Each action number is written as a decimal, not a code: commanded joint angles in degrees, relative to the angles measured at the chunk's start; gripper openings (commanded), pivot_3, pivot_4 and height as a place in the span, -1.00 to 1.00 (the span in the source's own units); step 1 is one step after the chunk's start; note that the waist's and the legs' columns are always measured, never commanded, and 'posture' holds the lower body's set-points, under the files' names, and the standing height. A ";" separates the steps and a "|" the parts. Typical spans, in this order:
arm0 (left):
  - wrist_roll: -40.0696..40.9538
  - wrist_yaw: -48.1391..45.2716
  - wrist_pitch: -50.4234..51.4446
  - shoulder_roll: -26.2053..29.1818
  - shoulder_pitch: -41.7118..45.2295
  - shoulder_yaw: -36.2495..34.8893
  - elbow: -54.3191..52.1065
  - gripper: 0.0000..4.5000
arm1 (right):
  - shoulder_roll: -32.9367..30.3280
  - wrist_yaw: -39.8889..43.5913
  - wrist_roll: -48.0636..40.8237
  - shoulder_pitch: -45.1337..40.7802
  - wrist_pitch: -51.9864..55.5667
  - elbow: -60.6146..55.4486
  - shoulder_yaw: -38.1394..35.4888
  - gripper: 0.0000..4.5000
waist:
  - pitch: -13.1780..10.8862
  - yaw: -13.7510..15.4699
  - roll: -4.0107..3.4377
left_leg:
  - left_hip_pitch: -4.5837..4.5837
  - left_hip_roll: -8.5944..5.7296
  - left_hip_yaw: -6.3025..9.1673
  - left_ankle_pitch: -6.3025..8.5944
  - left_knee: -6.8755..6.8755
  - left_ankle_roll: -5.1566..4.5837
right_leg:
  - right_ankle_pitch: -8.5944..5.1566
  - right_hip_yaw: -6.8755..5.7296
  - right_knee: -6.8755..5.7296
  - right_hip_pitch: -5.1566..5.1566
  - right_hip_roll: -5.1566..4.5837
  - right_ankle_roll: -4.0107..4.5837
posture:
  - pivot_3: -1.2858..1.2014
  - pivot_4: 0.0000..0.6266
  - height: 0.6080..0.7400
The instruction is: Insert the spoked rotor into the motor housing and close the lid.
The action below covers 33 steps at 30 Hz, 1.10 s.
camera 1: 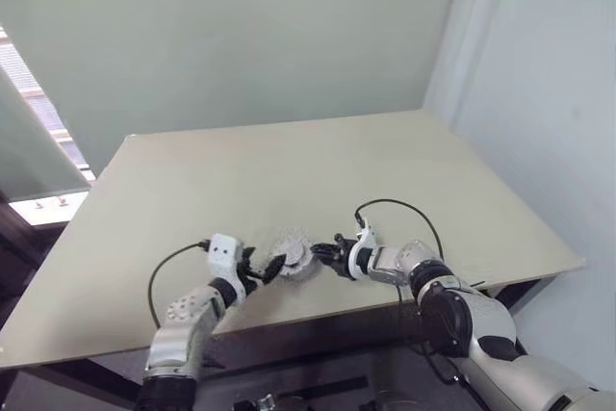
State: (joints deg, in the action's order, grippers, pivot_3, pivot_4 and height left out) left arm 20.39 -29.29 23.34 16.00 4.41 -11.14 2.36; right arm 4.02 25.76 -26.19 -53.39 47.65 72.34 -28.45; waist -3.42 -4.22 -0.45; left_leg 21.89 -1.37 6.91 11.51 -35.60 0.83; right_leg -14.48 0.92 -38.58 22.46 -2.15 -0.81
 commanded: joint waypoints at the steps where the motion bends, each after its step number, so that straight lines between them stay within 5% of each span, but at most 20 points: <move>1: 9.02 1.13 4.66 -0.58 -1.51 -6.65 -6.79 1.00 | 0.72 1.35 -2.06 0.44 1.81 -1.64 -0.61 -0.46 | -0.01 -0.39 0.00 | 0.01 0.01 -0.01 0.00 0.02 0.00 | 0.00 0.01 0.00 0.02 0.00 0.00 | 0.03 -1.00 1.00; 10: 19.13 4.77 10.68 -2.20 -4.79 -12.46 -10.83 1.00 | 2.41 2.06 -5.46 2.41 2.93 -2.99 -2.73 -0.46 | -0.04 -0.67 0.08 | 0.03 0.02 0.00 0.00 0.04 0.00 | -0.01 -0.01 0.11 0.00 0.01 0.01 | 0.03 -1.00 1.00; 33: 19.59 8.24 11.91 -2.38 -7.38 -10.07 -12.06 1.00 | 2.95 2.42 -5.72 3.58 3.50 -4.78 -2.09 -0.46 | -0.05 -1.30 0.13 | 0.13 0.03 0.01 0.01 0.40 0.01 | 0.02 0.01 0.68 -0.01 0.03 0.01 | 0.03 -1.00 1.00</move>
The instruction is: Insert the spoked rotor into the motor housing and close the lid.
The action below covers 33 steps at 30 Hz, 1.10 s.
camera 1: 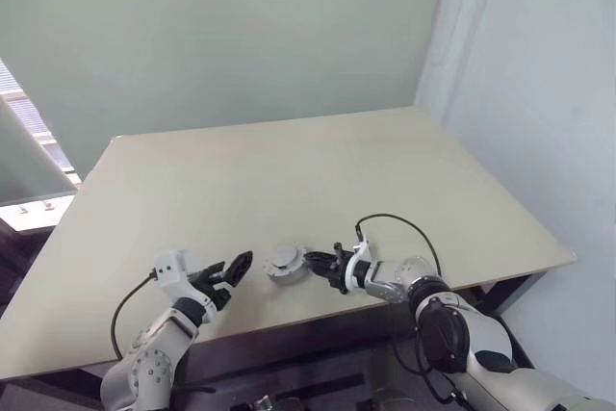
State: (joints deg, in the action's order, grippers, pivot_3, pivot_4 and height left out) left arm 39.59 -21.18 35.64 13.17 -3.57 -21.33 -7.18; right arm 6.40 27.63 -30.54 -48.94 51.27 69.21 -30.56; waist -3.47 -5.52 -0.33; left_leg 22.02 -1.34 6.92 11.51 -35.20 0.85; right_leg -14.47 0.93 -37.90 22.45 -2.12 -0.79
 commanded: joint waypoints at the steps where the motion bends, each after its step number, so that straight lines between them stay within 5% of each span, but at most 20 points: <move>1: 0.38 0.19 -0.45 0.45 0.60 0.22 -2.50 1.00 | 0.57 0.61 -1.39 -0.86 -0.06 -1.70 0.04 -0.46 | 0.01 0.00 0.01 | 0.00 0.00 0.00 0.00 0.05 0.00 | 0.03 0.00 0.04 0.01 0.00 -0.05 | 0.03 -1.00 1.00; 33: 4.00 1.27 0.43 -1.75 1.08 -0.58 -1.47 1.00 | 1.20 7.06 -4.33 0.09 2.85 -4.39 -0.45 -0.46 | 0.01 0.06 0.02 | 0.03 0.03 0.00 -0.01 0.17 -0.01 | 0.07 0.00 0.09 0.04 0.05 -0.13 | 0.03 -1.00 1.00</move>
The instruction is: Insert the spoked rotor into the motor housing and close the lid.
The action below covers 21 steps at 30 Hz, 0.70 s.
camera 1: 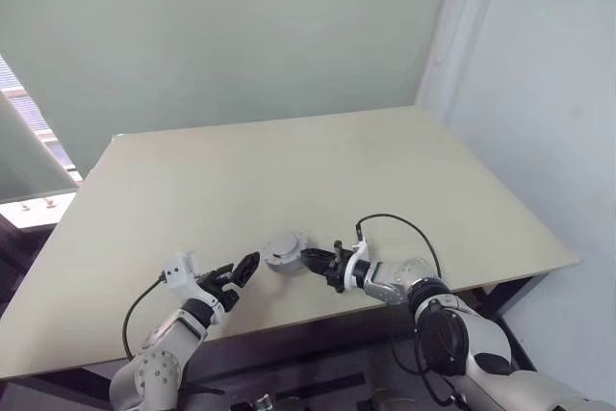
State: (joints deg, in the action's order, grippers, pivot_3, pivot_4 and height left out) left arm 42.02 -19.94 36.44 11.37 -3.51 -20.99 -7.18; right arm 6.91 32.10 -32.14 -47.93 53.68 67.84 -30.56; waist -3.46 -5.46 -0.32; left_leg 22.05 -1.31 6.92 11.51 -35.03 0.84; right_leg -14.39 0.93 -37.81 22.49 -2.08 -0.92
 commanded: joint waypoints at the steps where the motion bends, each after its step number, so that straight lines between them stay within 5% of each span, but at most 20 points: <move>1: 1.94 0.08 -0.34 -0.15 1.12 -1.02 -1.38 1.00 | 0.71 2.86 -2.68 -0.95 0.47 -3.11 -0.33 -0.46 | 0.00 0.00 0.00 | 0.00 0.00 0.00 0.00 0.00 0.00 | 0.00 0.00 0.00 0.00 0.00 0.00 | 0.03 -1.00 1.00; 21: 15.49 3.95 4.90 -7.88 5.54 -4.32 6.37 1.00 | 2.76 4.62 -4.96 -1.70 5.61 -9.98 1.89 -0.46 | 0.02 0.04 0.03 | 0.01 -0.02 0.00 -0.01 -0.12 -0.01 | 0.00 0.00 -0.01 -0.06 0.01 -0.01 | 0.03 -1.00 1.00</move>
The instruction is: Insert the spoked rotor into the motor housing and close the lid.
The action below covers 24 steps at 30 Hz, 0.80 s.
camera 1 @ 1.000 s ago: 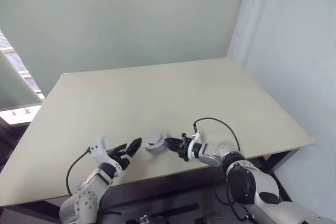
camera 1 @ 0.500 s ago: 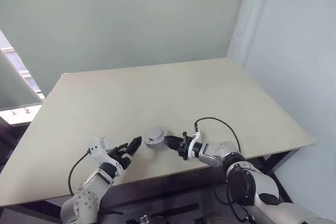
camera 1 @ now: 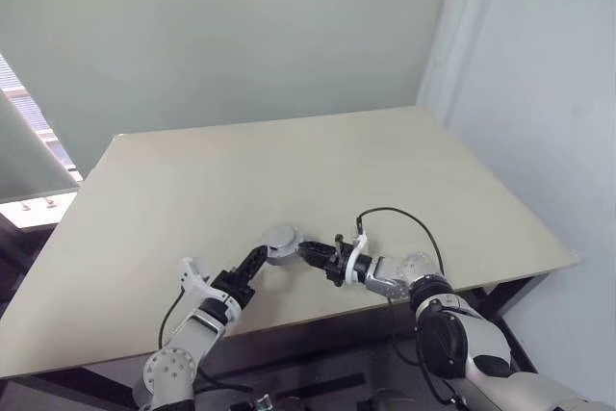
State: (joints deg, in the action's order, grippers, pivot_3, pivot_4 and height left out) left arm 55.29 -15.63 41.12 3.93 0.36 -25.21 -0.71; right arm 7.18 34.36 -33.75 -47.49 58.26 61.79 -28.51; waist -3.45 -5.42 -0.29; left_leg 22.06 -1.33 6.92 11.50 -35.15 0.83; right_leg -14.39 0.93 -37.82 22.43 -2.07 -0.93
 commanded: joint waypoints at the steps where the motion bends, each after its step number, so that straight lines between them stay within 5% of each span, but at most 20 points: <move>1: 2.31 -0.44 0.29 -0.58 1.85 0.00 0.07 1.00 | 2.55 2.32 -3.52 -2.06 1.27 -4.29 0.04 -0.46 | 0.01 0.00 0.01 | 0.00 0.00 0.00 0.00 -0.01 0.00 | 0.00 0.00 0.00 -0.01 0.00 0.00 | 0.03 -1.00 1.00; 24: 6.11 -1.25 -1.26 -5.30 7.70 -1.34 5.70 1.00 | 3.47 1.56 -4.82 1.09 4.88 -9.65 3.74 -0.46 | 0.01 0.10 0.02 | 0.04 -0.01 0.00 0.00 -0.06 0.00 | 0.01 0.00 -0.01 -0.01 0.01 -0.01 | 0.03 -1.00 1.00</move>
State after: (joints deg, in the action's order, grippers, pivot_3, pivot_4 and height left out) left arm 59.58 -16.29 40.55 -1.16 6.79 -25.95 5.30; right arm 7.28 34.42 -35.56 -46.15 63.10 55.26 -24.22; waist -3.44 -5.31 -0.26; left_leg 22.10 -1.34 6.92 11.50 -35.21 0.82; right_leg -14.38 0.93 -37.83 22.42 -2.06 -0.93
